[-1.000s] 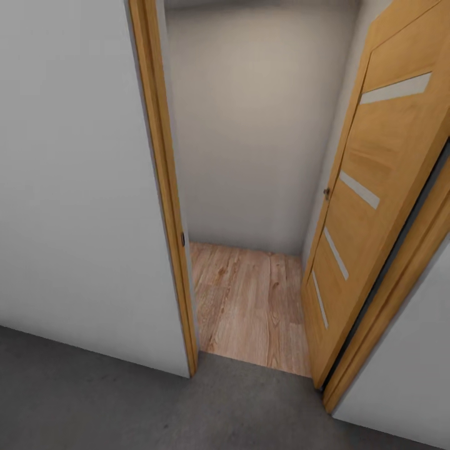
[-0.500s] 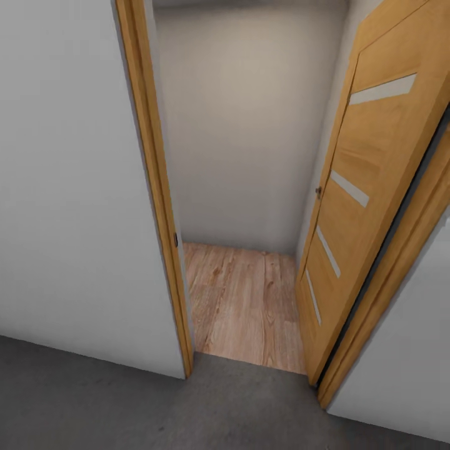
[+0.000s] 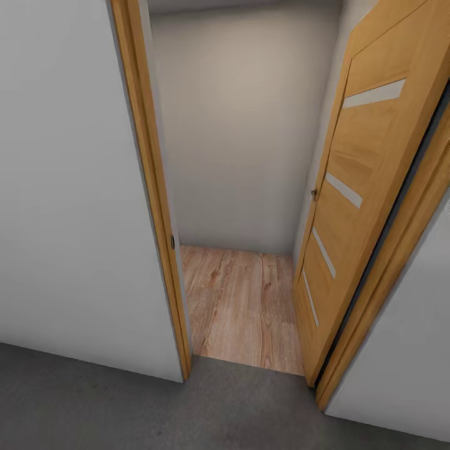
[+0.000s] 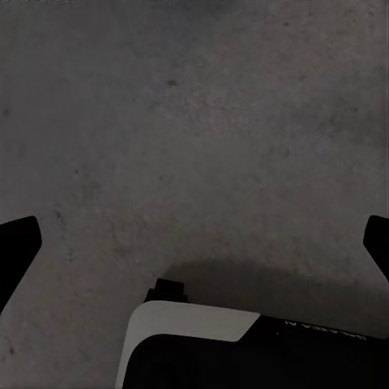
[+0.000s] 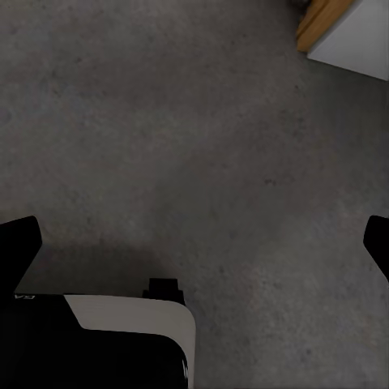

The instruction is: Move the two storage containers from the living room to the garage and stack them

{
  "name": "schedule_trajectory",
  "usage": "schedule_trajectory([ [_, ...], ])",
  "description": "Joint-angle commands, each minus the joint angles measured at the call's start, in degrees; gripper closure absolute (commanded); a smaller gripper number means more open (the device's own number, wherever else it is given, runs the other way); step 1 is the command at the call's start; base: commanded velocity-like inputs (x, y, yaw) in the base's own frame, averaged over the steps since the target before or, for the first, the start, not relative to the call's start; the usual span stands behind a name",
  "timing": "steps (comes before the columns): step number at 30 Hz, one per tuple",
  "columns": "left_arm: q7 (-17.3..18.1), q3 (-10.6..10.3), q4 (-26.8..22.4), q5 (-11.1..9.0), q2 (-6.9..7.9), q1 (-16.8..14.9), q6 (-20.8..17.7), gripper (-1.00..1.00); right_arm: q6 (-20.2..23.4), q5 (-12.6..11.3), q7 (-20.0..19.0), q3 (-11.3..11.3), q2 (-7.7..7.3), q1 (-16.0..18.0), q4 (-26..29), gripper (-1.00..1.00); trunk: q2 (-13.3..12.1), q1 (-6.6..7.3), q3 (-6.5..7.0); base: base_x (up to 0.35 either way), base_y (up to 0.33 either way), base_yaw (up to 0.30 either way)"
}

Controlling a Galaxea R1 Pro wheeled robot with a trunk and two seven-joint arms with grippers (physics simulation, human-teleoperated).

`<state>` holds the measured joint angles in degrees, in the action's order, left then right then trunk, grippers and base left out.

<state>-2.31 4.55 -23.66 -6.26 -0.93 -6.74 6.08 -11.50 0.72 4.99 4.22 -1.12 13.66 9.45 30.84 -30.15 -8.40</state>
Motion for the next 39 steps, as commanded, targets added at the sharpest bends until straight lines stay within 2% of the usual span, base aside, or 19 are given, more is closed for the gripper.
schedule_trajectory([
  [1,0.02,0.11,0.02,-0.51,-0.03,-0.03,0.16,-1.0,-0.11,0.07,0.37,0.43,-0.02,0.05,-0.05,-1.0,0.09,-0.02,-0.08,0.0,0.0,0.0],
  [39,0.02,0.03,0.02,-0.42,-0.03,-0.04,0.16,-1.0,-0.11,-0.06,0.37,0.38,-0.02,0.05,-0.05,-1.0,0.09,-0.02,-0.04,0.0,0.0,-0.008],
])
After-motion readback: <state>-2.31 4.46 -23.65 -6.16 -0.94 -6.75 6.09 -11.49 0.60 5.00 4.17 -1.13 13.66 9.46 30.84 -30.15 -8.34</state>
